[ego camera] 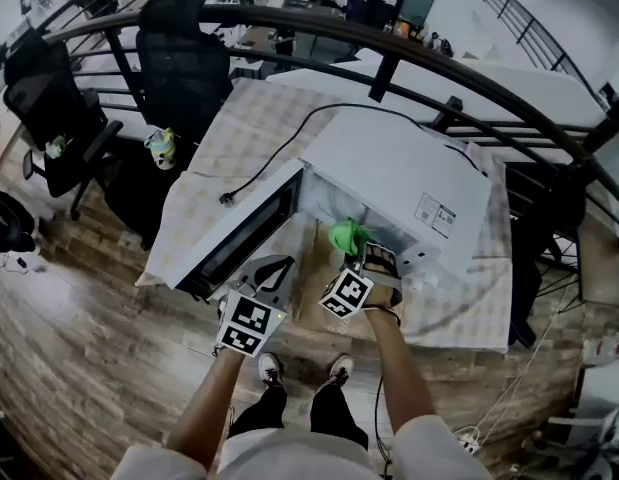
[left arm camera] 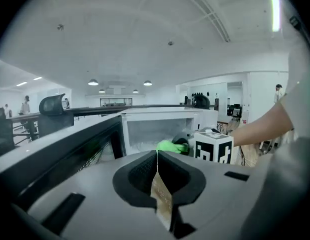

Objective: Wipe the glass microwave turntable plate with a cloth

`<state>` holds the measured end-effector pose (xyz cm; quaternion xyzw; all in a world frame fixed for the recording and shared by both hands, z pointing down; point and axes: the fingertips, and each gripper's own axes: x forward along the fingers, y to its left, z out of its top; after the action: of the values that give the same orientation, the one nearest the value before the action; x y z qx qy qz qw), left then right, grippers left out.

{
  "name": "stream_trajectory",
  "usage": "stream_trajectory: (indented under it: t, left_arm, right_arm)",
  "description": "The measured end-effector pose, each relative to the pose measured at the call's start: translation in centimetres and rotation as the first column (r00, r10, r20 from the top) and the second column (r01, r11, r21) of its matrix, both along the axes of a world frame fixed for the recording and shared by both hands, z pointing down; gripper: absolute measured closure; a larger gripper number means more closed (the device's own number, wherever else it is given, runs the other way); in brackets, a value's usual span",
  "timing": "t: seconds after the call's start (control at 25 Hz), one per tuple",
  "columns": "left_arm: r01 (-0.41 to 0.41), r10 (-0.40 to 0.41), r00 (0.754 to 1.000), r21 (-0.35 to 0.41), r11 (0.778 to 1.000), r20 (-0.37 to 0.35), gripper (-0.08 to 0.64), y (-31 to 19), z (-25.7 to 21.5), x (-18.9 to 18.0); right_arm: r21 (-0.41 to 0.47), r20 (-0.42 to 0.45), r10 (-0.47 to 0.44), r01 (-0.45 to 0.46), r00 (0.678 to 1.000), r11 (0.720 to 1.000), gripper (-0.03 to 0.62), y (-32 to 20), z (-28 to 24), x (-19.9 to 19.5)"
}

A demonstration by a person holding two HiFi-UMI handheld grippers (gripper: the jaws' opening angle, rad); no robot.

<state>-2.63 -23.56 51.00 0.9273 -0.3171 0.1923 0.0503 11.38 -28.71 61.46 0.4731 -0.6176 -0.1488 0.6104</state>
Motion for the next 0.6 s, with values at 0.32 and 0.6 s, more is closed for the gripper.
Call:
stream_trajectory:
  t: [0.32, 0.6]
  left_arm:
    - [-0.006, 0.011, 0.998, 0.091, 0.996, -0.055, 0.538, 0.0, -7.8, 2.5]
    - [-0.018, 0.04, 0.994, 0.201, 0.979, -0.103, 0.538, 0.2, -15.8, 6.6]
  right_arm:
    - [0.13, 0.197, 0.145, -0.172, 0.97, 0.976, 0.471, 7.0, -11.4, 3.6]
    - [0.216, 0.555, 0.146, -0.312, 0.819, 0.925, 0.471, 10.7, -23.2, 8.1]
